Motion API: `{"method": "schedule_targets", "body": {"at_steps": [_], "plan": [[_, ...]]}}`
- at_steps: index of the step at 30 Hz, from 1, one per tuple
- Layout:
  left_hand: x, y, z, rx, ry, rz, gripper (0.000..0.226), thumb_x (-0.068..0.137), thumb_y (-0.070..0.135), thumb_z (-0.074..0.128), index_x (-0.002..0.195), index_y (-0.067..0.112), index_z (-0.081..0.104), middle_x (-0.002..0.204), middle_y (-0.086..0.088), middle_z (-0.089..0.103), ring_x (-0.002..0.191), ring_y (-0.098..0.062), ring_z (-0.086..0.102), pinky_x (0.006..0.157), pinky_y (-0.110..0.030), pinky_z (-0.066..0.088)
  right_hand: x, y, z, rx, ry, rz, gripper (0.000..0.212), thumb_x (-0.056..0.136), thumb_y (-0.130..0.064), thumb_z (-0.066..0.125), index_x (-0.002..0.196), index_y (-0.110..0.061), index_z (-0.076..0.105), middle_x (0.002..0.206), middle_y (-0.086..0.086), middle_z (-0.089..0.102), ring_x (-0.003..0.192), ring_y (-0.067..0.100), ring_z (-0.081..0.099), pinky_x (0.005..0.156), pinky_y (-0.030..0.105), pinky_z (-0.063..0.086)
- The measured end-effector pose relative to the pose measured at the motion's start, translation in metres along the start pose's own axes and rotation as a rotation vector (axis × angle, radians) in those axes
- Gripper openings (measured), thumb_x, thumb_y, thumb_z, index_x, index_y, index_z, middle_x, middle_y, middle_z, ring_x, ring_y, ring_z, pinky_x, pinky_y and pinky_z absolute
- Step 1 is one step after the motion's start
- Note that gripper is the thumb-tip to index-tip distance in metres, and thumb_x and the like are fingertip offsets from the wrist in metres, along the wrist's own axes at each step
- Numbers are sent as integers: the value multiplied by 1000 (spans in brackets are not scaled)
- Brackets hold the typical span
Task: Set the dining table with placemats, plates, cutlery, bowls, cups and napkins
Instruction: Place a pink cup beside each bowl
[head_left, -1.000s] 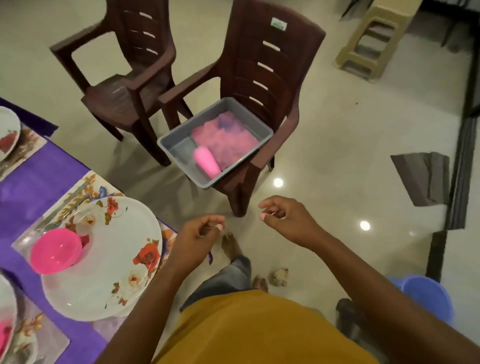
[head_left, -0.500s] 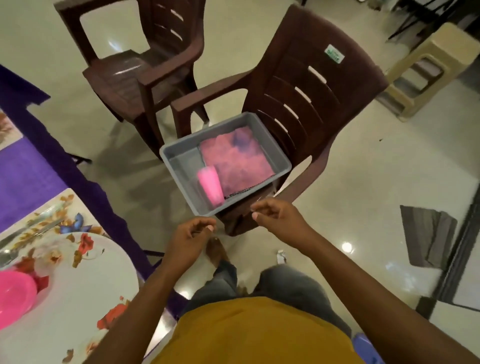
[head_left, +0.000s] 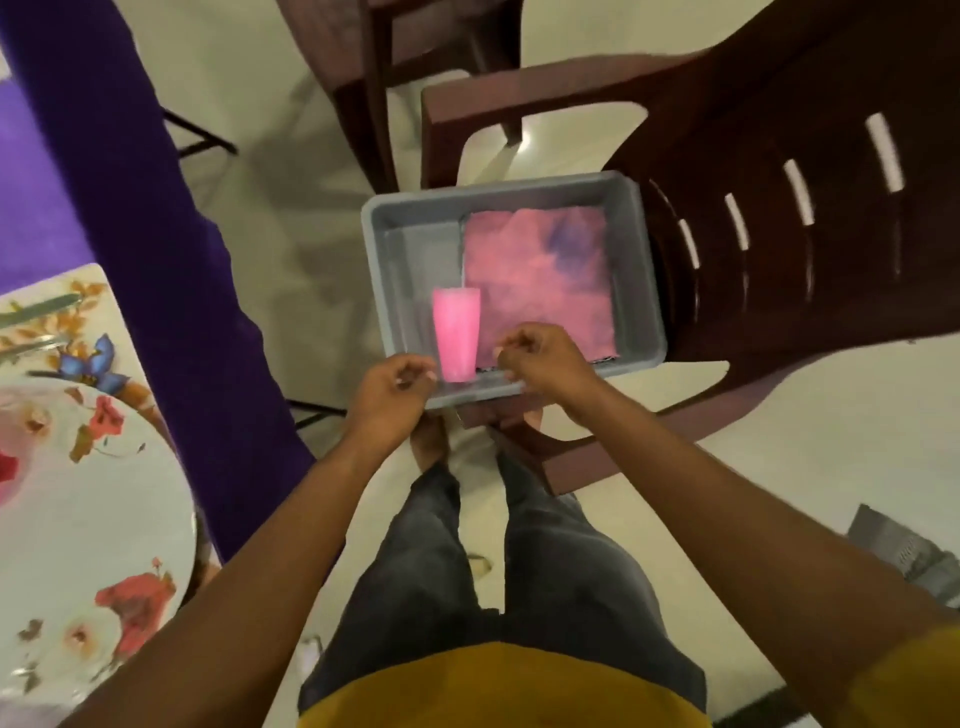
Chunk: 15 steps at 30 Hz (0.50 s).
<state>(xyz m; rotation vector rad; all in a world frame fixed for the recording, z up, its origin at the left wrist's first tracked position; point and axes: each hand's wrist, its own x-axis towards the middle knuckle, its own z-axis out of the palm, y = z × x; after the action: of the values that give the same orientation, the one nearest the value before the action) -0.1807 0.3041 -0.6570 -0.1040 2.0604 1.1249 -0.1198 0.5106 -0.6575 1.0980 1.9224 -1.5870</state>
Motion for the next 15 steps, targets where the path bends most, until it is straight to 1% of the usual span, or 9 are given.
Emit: {"method": "schedule_targets", "body": {"at_steps": [2,3,5,6,8,10,12,14,15], "plan": [[25,-2,16,-31,57,-72,15,100,14,64,112,18,73,105,9,69,105,-19,67,93,-37,56,41,4,5,-32,-39,20,7,91,-10,71,91,-16,73,91,8,73,82,22,68,83,43,60],[37,-1,23,-50,79,-102,16,100,13,63,112,18,72,105,8,68,105,-20,67,94,-38,56,59,7,8,-46,-51,26,7,90,-10,72,96,-13,73,91,10,73,81,23,68,86,48,61],[66,-5,41,-91,139,-167,14,99,13,63,110,19,70,107,2,69,101,-20,67,92,-39,58,99,15,16,-89,-72,51,20,87,-12,75,106,-7,73,95,13,73,85,28,70,88,53,60],[81,-9,50,-97,163,-189,14,99,13,64,110,18,70,109,-1,70,100,-20,66,88,-36,58,118,21,20,-105,-73,54,24,85,-14,76,108,-7,72,100,13,73,90,31,72,89,53,59],[108,-14,61,-101,165,-219,20,100,14,64,119,12,67,117,-5,69,104,-20,65,76,-23,53,144,27,27,-108,-55,51,26,85,-17,75,110,-11,70,106,9,73,100,30,71,93,46,59],[136,-21,67,-122,154,-254,27,100,15,65,126,8,62,121,-6,66,109,-22,65,70,-18,48,167,30,32,-85,-35,38,26,85,-19,73,109,-19,63,103,2,70,101,26,69,90,41,58],[159,-27,71,-134,159,-271,25,98,18,69,120,13,59,120,-6,66,108,-23,65,75,-25,53,183,35,34,-58,-39,0,29,85,-22,73,109,-25,57,100,-3,68,99,24,69,88,42,59],[175,-32,73,-150,161,-258,26,96,21,72,118,19,58,119,-4,68,110,-24,67,87,-35,58,195,40,37,-8,-52,-8,33,84,-24,74,112,-26,56,105,-1,69,101,23,70,89,46,60],[181,-33,73,-156,153,-253,29,95,22,73,120,21,58,121,-4,68,110,-23,68,89,-37,59,200,41,38,27,-64,4,34,85,-24,75,114,-24,57,107,-1,69,101,23,70,89,47,60]]}}
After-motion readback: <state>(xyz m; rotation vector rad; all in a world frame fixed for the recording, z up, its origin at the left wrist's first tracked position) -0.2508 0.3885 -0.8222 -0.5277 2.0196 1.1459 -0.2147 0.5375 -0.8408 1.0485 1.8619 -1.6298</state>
